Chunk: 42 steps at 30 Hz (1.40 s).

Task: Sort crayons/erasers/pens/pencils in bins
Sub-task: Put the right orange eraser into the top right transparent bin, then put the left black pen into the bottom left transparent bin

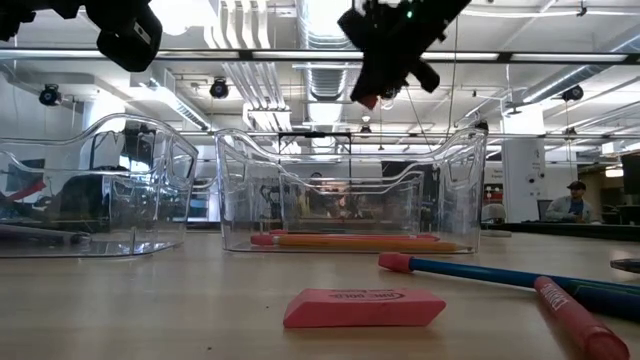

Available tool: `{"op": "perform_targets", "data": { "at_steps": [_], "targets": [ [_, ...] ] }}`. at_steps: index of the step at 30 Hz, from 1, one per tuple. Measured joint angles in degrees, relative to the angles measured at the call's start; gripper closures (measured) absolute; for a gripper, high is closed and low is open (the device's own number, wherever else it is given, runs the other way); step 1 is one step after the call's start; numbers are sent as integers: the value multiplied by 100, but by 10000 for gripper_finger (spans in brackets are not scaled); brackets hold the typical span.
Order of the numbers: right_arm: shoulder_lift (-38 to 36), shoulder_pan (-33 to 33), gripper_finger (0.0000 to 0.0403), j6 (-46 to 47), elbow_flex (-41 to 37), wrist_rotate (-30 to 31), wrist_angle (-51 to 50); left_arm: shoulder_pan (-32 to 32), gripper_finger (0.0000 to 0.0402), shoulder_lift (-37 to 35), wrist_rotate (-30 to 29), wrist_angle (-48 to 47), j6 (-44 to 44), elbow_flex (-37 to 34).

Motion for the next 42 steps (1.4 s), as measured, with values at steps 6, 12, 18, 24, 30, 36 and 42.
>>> {"op": "perform_targets", "data": {
  "at_steps": [6, 12, 18, 24, 30, 36, 42],
  "targets": [
    [100, -890, 370, -105, -54, -159, -4, 1, 270, 0, -2, 2, 6, -2],
    [138, -1410, 282, -259, -54, -785, 41, 1, 270, -2, 0, 13, 52, 0],
    [85, -1473, 166, -209, -54, -868, 26, 1, 270, 3, -1, -21, 59, -24],
    [79, -1476, 95, 119, -54, -894, -2, 1, 270, 2, -2, -15, 59, -26],
    [62, -1414, 58, 257, -54, -1234, -9, 1, 270, 2, -2, -16, 56, -32],
    [-34, -777, 60, -331, -54, -1939, -35, 1, 270, 2, -2, -160, 18, -50],
    [-709, 546, 75, -891, -84, -801, 58, 1, 270, -2, -2, -96, 4, 37]
  ]
}}
